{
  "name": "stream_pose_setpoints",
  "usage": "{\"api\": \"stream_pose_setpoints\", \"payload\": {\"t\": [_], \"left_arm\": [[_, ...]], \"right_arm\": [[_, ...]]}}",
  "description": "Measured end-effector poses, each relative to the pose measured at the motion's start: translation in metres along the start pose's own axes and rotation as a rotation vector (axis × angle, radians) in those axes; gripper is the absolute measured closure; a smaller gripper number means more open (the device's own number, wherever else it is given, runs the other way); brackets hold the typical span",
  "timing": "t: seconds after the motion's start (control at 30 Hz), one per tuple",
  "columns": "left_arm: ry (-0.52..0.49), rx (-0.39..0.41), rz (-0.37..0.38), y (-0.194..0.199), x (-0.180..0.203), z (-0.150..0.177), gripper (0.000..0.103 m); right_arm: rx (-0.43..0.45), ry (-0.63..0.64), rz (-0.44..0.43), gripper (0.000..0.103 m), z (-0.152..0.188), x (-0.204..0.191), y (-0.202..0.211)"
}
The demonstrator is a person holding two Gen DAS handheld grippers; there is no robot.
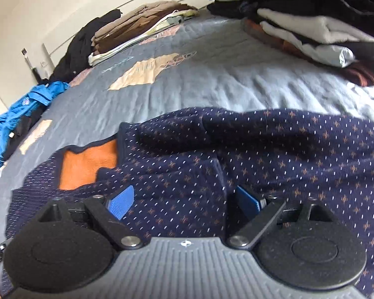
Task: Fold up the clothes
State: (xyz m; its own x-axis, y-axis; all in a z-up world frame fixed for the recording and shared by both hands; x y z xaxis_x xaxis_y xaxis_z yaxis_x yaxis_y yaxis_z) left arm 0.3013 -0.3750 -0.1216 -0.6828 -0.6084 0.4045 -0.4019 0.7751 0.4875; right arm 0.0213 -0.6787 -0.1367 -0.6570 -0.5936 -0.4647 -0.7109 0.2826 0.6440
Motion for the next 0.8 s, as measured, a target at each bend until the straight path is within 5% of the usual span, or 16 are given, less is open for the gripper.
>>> {"api": "stream_pose_setpoints", "payload": {"t": [0.03,0.07,0.2,0.53,0.63,0.8], "left_arm": [[-0.006,0.019,0.028,0.004,0.007,-0.002,0.042],[-0.015,0.03,0.063,0.006,0.015,-0.002,0.037],[-0.012,-0.021,0.142,-0.013,0.038,0.01,0.037],[0.054,-0.034,0.046,-0.004,-0.028,0.011,0.057],[0.051,-0.011,0.06,0.009,-0.02,0.002,0.051],[0.006,0.026,0.195,0.011,0.031,-0.007,0.04]], "right_arm": [[0.014,-0.006,-0.003,0.014,-0.001,-0.001,0.006],[0.023,0.0,-0.017,0.014,-0.001,-0.006,0.01],[0.028,0.065,-0.097,0.014,0.006,-0.035,0.023],[-0.055,0.133,-0.046,0.015,0.042,-0.024,-0.003],[-0.058,0.157,-0.028,0.014,0.043,-0.027,-0.001],[-0.046,0.155,-0.042,0.014,0.046,-0.04,0.008]]}}
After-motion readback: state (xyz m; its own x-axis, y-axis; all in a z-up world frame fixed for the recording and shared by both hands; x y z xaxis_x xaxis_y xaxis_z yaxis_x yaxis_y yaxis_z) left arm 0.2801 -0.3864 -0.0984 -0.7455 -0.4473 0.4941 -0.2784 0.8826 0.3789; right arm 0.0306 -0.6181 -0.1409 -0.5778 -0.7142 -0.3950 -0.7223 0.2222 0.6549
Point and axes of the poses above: each gripper's, at about its wrist camera, not at the fingertips, and y roughly against the way its jaws point, x to its right, z to its underside, the point moved 6 cm from there along -y, roughly the way its jaws point, and after that the axes turned 8 degrees about -y, right-handed, at the moved point
